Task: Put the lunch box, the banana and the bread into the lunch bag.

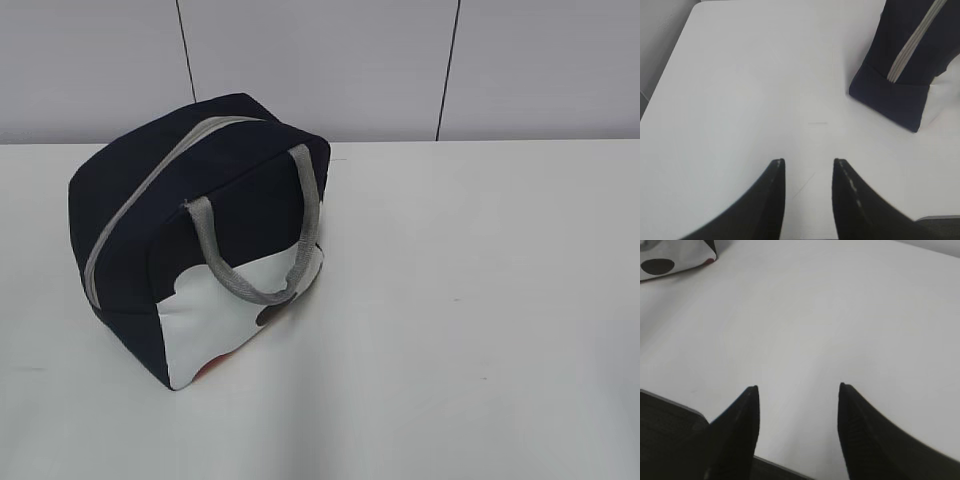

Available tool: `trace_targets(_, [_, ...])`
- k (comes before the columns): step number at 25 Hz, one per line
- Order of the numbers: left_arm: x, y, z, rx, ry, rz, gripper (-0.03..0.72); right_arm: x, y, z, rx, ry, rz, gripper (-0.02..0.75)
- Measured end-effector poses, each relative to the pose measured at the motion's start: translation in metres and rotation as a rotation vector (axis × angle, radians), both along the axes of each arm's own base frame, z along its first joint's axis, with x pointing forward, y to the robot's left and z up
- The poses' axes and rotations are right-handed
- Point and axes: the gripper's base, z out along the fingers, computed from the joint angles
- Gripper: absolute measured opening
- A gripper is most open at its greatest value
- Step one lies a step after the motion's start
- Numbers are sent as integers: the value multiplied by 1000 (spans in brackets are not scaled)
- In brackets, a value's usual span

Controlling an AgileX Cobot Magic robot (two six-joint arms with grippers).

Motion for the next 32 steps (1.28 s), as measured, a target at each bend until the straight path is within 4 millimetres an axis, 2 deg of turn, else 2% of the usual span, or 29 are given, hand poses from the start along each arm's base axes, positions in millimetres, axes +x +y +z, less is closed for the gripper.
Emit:
trace_targets(17, [0, 0, 0, 0, 0, 0, 241, 0, 0, -1, -3, 6, -22, 393])
trace_targets(27, [0, 0, 0, 0, 0, 0, 241, -4, 3, -2, -2, 9, -335, 393])
trace_targets(32, [0, 0, 0, 0, 0, 0, 239, -4, 3, -2, -2, 9, -371, 393])
